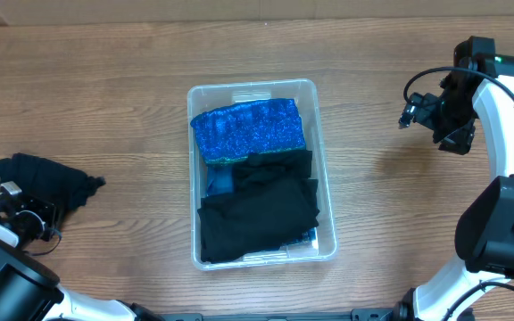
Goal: Pack container
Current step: 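Move the left gripper to the black sock and grasp it, then lift the black sock and lower it into the container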
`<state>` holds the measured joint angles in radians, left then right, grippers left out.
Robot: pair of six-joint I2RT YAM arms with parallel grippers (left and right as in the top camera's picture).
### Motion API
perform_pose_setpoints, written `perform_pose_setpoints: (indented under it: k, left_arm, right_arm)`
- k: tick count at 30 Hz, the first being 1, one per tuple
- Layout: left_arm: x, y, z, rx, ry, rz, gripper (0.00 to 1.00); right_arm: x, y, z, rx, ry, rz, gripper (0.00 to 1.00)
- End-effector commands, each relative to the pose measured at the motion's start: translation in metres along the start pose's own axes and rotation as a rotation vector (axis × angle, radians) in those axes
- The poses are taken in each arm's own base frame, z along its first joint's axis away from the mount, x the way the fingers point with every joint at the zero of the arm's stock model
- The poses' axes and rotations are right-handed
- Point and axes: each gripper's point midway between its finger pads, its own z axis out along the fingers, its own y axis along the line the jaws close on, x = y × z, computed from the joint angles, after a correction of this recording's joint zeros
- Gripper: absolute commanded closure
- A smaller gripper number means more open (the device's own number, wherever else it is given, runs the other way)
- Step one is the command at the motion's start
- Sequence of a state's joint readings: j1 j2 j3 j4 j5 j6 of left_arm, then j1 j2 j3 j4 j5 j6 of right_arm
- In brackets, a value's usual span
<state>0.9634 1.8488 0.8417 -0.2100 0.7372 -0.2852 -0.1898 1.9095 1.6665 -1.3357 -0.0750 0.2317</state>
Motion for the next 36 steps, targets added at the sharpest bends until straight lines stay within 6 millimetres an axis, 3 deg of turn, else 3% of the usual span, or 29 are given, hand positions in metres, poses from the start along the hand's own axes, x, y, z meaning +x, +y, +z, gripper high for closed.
perform_pose_setpoints:
  k: [1,7,13,18,22,26,29,32,36]
  left_arm:
    - [0.023,-0.008,0.007,0.092,0.081,-0.040,0.96]
    - [0.016,-0.056,-0.017,0.239,0.048,0.047,0.96]
    - [0.027,-0.148,-0.054,0.365,-0.005,0.307,0.96]
    - [0.070,-0.250,-0.084,0.494,0.033,0.556,0.96]
    - [0.116,-0.337,-0.115,0.617,0.098,0.756,0.96]
    - [0.168,-0.396,-0.137,0.722,0.181,0.927,0.96]
    - [0.206,-0.416,-0.144,0.774,0.270,1.005,0.96]
    - [0.261,-0.423,-0.142,0.797,0.415,1.083,0.96]
    - [0.299,-0.394,-0.111,0.606,0.469,1.276,0.96]
  right_arm:
    - [-0.005,0.004,-0.017,-0.021,-0.051,-0.005,0.03]
    - [-0.004,0.004,-0.017,-0.020,-0.049,-0.005,0.03]
    - [-0.004,0.004,-0.017,-0.020,-0.049,-0.004,0.03]
    - [-0.004,0.004,-0.017,-0.019,-0.046,-0.004,0.03]
    - [-0.003,0.004,-0.017,-0.019,-0.045,-0.004,0.03]
    - [-0.003,0.004,-0.017,-0.019,-0.044,-0.004,0.03]
    - [-0.003,0.004,-0.017,-0.019,-0.044,-0.004,0.03]
    - [-0.003,0.004,-0.017,-0.019,-0.044,-0.004,0.03]
    - [-0.003,0.004,-0.017,-0.018,-0.042,-0.004,0.02]
